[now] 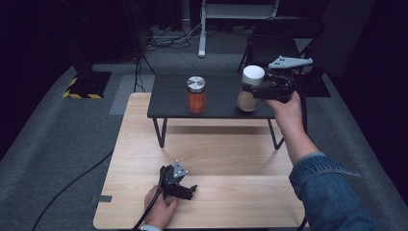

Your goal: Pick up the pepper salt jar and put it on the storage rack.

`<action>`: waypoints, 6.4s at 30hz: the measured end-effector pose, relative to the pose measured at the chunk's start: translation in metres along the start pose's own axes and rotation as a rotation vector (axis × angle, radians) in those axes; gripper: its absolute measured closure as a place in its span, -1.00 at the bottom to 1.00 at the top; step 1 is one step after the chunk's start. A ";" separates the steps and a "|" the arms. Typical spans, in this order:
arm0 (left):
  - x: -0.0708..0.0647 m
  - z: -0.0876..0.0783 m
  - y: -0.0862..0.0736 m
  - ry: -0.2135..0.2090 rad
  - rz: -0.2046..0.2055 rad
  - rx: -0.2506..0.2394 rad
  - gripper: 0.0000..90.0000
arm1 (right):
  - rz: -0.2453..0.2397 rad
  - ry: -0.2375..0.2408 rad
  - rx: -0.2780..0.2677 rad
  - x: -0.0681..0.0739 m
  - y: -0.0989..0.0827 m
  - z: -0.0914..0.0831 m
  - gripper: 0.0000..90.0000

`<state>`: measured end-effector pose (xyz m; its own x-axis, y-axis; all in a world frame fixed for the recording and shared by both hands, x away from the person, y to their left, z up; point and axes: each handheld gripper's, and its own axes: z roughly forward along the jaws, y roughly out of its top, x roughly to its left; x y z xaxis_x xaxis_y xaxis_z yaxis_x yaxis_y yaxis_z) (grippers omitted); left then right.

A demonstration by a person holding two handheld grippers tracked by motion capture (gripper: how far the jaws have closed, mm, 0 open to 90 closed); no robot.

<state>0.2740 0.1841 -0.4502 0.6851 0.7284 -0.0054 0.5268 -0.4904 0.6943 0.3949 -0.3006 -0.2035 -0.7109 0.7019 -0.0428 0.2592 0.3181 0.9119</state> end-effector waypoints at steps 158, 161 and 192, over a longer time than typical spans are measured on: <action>0.000 0.000 0.000 0.002 0.001 0.000 -0.99 | 0.027 0.010 0.351 0.063 -0.268 -0.005 -0.96; 0.000 0.000 0.000 0.002 0.001 0.000 -0.99 | 0.027 0.011 0.351 0.063 -0.268 -0.005 -0.96; 0.000 0.000 0.000 0.002 0.002 -0.001 -0.99 | 0.027 0.011 0.351 0.063 -0.268 -0.005 -0.96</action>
<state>0.2741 0.1837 -0.4502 0.6851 0.7284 -0.0030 0.5253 -0.4912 0.6948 0.2770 -0.3446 -0.4489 -0.7070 0.7070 -0.0145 0.4855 0.5002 0.7170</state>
